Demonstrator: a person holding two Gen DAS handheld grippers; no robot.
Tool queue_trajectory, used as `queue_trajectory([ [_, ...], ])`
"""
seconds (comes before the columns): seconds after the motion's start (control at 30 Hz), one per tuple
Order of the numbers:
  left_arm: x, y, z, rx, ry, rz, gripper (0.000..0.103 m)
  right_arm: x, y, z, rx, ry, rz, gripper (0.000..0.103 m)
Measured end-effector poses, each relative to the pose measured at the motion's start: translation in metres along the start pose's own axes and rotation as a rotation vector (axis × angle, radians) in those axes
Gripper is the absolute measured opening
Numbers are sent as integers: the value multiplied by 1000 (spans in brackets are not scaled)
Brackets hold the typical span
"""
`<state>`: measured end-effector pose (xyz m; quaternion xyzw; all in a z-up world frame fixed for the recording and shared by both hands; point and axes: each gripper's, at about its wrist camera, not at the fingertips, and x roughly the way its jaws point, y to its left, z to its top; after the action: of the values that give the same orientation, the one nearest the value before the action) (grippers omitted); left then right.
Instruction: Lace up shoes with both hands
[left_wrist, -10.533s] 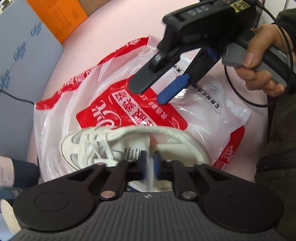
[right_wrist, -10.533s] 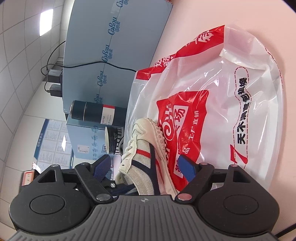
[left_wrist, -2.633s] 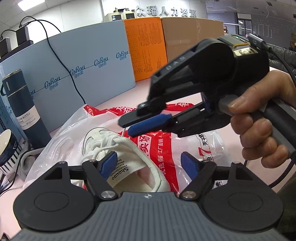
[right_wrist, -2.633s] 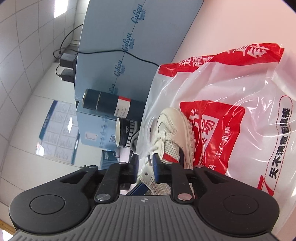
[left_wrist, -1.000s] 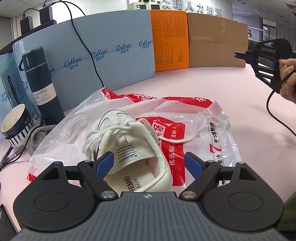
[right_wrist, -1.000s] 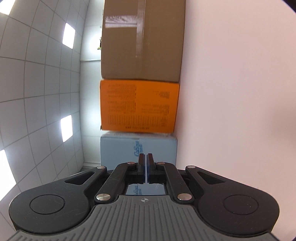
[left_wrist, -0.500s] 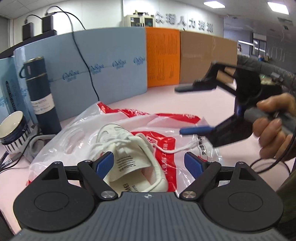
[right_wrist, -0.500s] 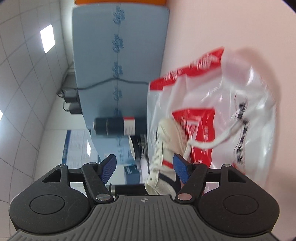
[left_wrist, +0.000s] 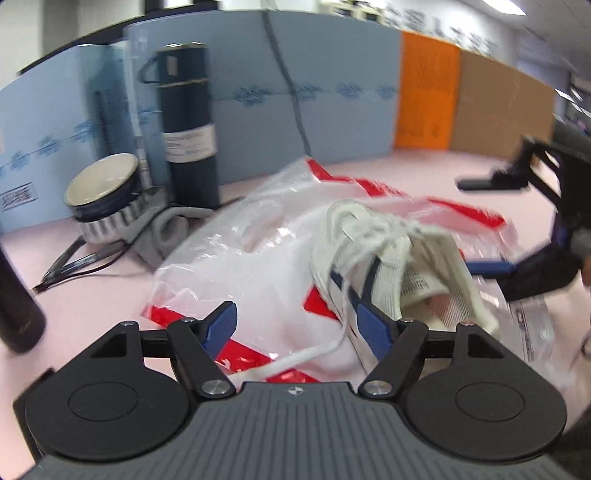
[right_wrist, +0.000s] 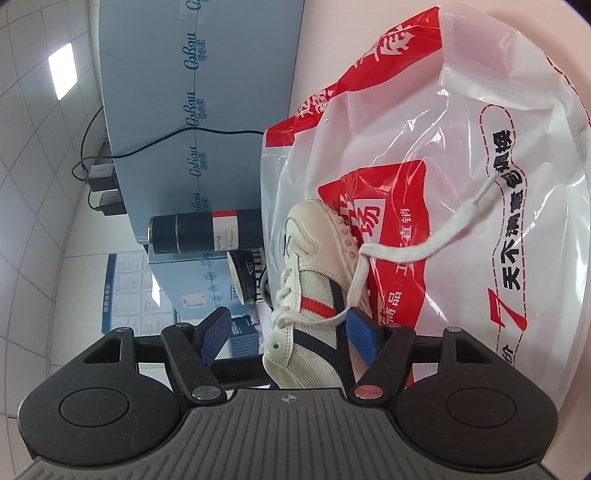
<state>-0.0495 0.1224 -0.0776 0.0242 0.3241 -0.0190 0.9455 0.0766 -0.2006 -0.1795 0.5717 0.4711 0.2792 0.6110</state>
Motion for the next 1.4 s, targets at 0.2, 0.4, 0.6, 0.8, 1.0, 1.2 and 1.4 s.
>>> queue_trajectory([
  [0.2, 19, 5, 1, 140, 20, -43, 54, 7, -2, -4, 20, -29, -29, 67],
  [0.4, 22, 14, 8, 94, 16, -33, 3, 15, -16, -8, 135, -94, -32, 65],
  [0.6, 6, 36, 17, -101, -79, -22, 3, 11, -22, -12, 133, -204, -20, 5],
  [0.8, 1, 46, 14, -192, -98, -12, 3, -15, -18, -10, 153, -338, 134, 4],
  [1.0, 2, 46, 12, -203, -98, 0, 3, -35, -21, -7, 203, -404, 253, 3],
  [1.2, 2, 46, 12, -215, -102, 18, 3, -54, -25, -3, 254, -458, 359, 3],
  [1.4, 4, 45, 10, -229, -94, 36, 3, -72, -30, 1, 304, -512, 464, 3],
])
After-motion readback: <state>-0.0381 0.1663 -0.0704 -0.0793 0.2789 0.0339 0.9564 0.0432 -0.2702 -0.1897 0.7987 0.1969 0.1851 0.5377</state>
